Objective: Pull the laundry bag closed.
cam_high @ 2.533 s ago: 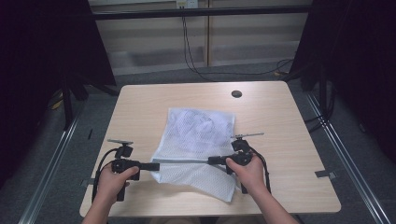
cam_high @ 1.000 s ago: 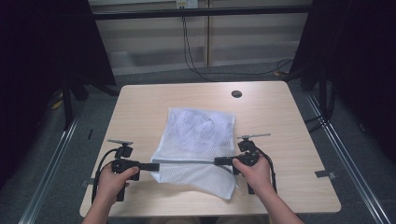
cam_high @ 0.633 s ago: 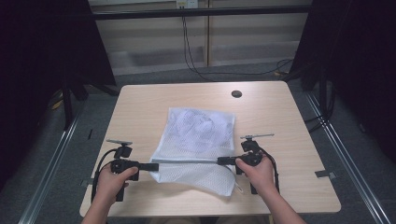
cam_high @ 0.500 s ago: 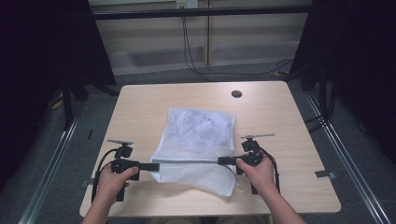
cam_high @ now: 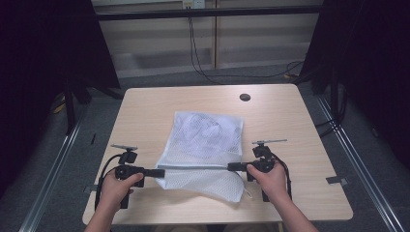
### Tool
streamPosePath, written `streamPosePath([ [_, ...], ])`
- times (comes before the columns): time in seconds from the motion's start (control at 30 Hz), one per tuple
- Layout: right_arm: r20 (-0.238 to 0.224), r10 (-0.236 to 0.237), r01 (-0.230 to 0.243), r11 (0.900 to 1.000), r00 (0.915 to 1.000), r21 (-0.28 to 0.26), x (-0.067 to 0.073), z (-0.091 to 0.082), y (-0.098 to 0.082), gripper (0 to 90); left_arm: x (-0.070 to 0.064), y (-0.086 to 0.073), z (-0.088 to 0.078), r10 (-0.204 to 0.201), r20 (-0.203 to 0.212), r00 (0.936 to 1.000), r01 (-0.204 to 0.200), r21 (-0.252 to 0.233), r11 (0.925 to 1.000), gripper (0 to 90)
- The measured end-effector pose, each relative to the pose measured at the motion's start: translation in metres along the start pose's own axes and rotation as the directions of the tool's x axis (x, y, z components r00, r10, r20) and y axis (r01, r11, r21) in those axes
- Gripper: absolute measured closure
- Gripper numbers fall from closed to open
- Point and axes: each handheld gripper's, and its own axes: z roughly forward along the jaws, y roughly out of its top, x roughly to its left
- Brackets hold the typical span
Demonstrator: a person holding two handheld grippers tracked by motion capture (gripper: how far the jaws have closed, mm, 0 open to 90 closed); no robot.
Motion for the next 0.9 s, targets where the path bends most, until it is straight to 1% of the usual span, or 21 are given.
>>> streamPosePath([
  [0.03, -0.006, 0.002, -0.002, 1.000, 1.0000, 0.002, 0.0001, -0.0002, 0.0000, 87.4, 0.0002, 0.0001, -0.0001, 0.002, 0.000, 1.0000, -0.002, -0.001, 1.0000, 88.6],
  [0.07, -0.008, 0.001, -0.001, 1.000, 1.0000, 0.003, 0.0001, -0.0004, -0.0002, 87.4, 0.0007, 0.0002, -0.0004, 0.013, -0.003, 0.9999, -0.013, 0.005, 0.9999, 88.6],
  [0.1, -0.007, 0.001, -0.001, 1.000, 1.0000, 0.005, 0.0003, -0.0005, -0.0006, 87.3, 0.0007, 0.0001, -0.0003, 0.014, -0.003, 0.9999, -0.014, 0.005, 0.9999, 88.6],
  [0.23, -0.005, 0.000, 0.000, 1.000, 1.0000, 0.006, 0.0001, -0.0013, -0.0011, 87.4, 0.0003, 0.0001, 0.0006, 0.010, -0.004, 0.9999, -0.010, -0.001, 0.9999, 88.6],
  [0.43, -0.005, 0.002, -0.002, 1.000, 1.0000, 0.005, 0.0002, -0.0015, -0.0012, 87.4, 0.0005, -0.0001, 0.0002, 0.014, -0.009, 0.9999, -0.014, 0.003, 0.9999, 88.6],
  [0.47, 0.003, 0.000, 0.000, 1.000, 1.0000, 0.006, 0.0000, -0.0016, -0.0013, 87.4, 0.0000, -0.0001, -0.0001, 0.001, -0.003, 1.0000, -0.001, 0.001, 1.0000, 88.6],
  [0.53, 0.004, 0.002, -0.002, 1.000, 1.0000, 0.009, -0.0012, -0.0023, -0.0018, 87.4, 0.0006, -0.0004, -0.0004, -0.002, -0.002, 1.0000, 0.002, -0.003, 1.0000, 88.6],
  [0.63, 0.003, 0.005, -0.005, 1.000, 1.0000, 0.005, -0.0026, -0.0033, -0.0025, 87.4, 0.0009, -0.0001, 0.0003, 0.011, -0.002, 0.9999, -0.011, 0.004, 0.9999, 88.6],
  [0.9, -0.002, 0.005, -0.005, 1.000, 1.0000, 0.006, -0.0028, -0.0051, -0.0033, 87.4, 0.0003, 0.0001, 0.0004, 0.008, 0.000, 1.0000, -0.008, -0.002, 1.0000, 88.6],
])
